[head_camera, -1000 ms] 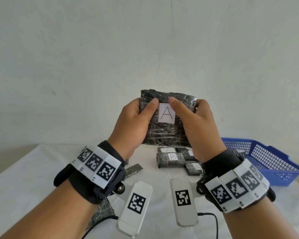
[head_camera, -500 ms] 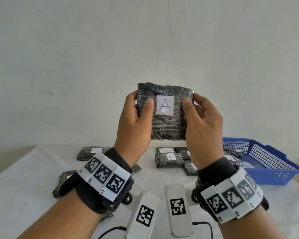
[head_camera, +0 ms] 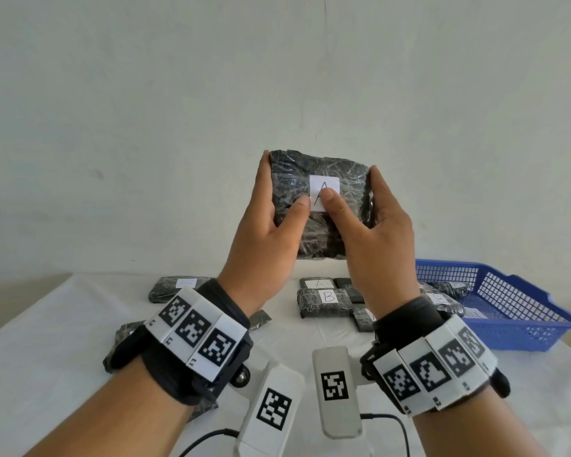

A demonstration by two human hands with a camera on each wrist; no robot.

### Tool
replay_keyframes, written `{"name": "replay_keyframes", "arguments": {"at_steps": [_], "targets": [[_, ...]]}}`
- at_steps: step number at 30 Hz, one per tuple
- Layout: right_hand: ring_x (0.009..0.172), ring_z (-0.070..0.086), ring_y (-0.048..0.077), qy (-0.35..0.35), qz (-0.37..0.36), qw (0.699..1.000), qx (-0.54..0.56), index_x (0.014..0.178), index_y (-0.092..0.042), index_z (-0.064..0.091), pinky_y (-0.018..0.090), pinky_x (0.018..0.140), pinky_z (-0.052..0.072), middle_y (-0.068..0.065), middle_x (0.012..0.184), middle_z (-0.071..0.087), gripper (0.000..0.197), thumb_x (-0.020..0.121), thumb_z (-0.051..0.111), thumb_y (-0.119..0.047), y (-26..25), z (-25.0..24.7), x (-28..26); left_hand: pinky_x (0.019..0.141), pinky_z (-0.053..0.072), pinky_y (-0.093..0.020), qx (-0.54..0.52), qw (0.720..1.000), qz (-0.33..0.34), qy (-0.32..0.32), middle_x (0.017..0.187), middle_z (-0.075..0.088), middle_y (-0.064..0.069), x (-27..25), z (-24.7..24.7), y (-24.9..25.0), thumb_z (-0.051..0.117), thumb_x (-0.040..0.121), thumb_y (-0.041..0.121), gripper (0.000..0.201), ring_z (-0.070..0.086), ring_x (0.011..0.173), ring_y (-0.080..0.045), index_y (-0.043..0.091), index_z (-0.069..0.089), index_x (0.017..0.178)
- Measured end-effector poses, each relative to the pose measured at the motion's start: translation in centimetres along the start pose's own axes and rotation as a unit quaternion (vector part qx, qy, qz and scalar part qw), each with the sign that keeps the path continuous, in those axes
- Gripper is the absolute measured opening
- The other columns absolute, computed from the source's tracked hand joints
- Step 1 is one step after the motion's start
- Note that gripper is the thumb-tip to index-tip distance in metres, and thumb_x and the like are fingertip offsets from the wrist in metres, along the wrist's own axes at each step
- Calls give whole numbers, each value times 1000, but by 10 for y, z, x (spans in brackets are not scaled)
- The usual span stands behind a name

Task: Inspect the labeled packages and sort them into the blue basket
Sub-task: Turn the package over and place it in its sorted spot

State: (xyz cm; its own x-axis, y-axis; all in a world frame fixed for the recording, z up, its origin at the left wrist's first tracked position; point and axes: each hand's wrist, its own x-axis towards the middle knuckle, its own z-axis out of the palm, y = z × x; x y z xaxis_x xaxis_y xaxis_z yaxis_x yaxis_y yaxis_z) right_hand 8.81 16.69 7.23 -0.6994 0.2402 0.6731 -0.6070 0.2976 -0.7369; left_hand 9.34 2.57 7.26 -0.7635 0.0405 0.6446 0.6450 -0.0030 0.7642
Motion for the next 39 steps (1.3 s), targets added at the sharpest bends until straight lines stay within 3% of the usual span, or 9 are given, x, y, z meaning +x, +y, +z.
{"name": "replay_keyframes", "arguments": {"at_steps": [3, 6, 10, 15, 18, 22, 28, 32, 39], "targets": [[140, 54, 7, -14, -2, 1000, -19, 164, -23, 30, 33, 114, 49, -9, 154, 56, 109, 79, 76, -71, 1, 2, 0, 115, 47, -46, -50, 998, -25, -9, 146, 61, 4, 1, -4, 0, 54, 96, 35, 83, 61, 132, -16, 39, 9, 165], [142, 49, 3, -35, -6, 999, -10, 165, -17, 26, 28, 116, 45, -9, 159, 48, 96, 91, 75, -53, 0, -1, 1, 106, 48, -66, -83, 995, -56, -17, 132, 66, -18, 1, -7, -1, 53, 95, 31, 81, 58, 127, -47, 45, 12, 164], [125, 67, 18, -2, 2, 998, 59, 161, -12, 35, 45, 104, 57, 7, 136, 69, 81, 94, 68, -43, 3, -1, 0, 105, 51, -63, -113, 990, -75, -38, 135, 66, -18, 3, -12, 1, 49, 99, 16, 72, 64, 124, -40, 32, 22, 164], [112, 73, 16, 23, 0, 991, 129, 145, -13, 53, 37, 91, 61, 7, 123, 74, 36, 109, 52, -16, 5, -5, -2, 90, 62, -39, -138, 988, -67, 3, 135, 69, 5, -1, -8, -1, 45, 109, 6, 65, 71, 118, -13, 33, 22, 164], [134, 61, 20, 23, -6, 991, 128, 154, -8, 48, 46, 110, 53, 7, 145, 64, 58, 102, 54, -35, 5, -2, -3, 84, 63, -34, -155, 985, -70, 14, 116, 75, 20, -1, -6, 1, 42, 110, 9, 62, 73, 111, -8, 33, 22, 164], [128, 64, 14, -24, -19, 993, 112, 155, -3, 44, 38, 107, 55, 6, 140, 66, 57, 106, 54, -29, 5, -5, -5, 82, 64, -34, -151, 986, -68, 8, 104, 78, 23, -1, -8, 3, 37, 111, 7, 61, 74, 106, -8, 32, 21, 164], [130, 64, 17, -85, -34, 993, 75, 157, -3, 38, 45, 110, 53, 4, 140, 66, 75, 97, 71, -35, 2, -7, -4, 96, 61, -40, -142, 987, -76, -1, 126, 72, 11, -5, -7, 8, 45, 108, 3, 72, 72, 116, -14, 31, 12, 166], [138, 58, 17, -106, -18, 992, 72, 163, -11, 27, 47, 113, 50, 1, 150, 59, 98, 87, 78, -45, 2, -8, -3, 99, 59, -41, -138, 988, -75, -11, 120, 76, 14, -6, -8, 8, 48, 107, 3, 75, 71, 117, -14, 32, 10, 166], [135, 61, 20, -139, -10, 985, 106, 162, -12, 29, 48, 112, 51, 2, 148, 61, 96, 85, 84, -29, 2, -15, -4, 101, 58, -44, -129, 989, -75, -22, 126, 73, 7, -7, -10, 8, 46, 107, 0, 78, 71, 119, -20, 32, 7, 166]]}}
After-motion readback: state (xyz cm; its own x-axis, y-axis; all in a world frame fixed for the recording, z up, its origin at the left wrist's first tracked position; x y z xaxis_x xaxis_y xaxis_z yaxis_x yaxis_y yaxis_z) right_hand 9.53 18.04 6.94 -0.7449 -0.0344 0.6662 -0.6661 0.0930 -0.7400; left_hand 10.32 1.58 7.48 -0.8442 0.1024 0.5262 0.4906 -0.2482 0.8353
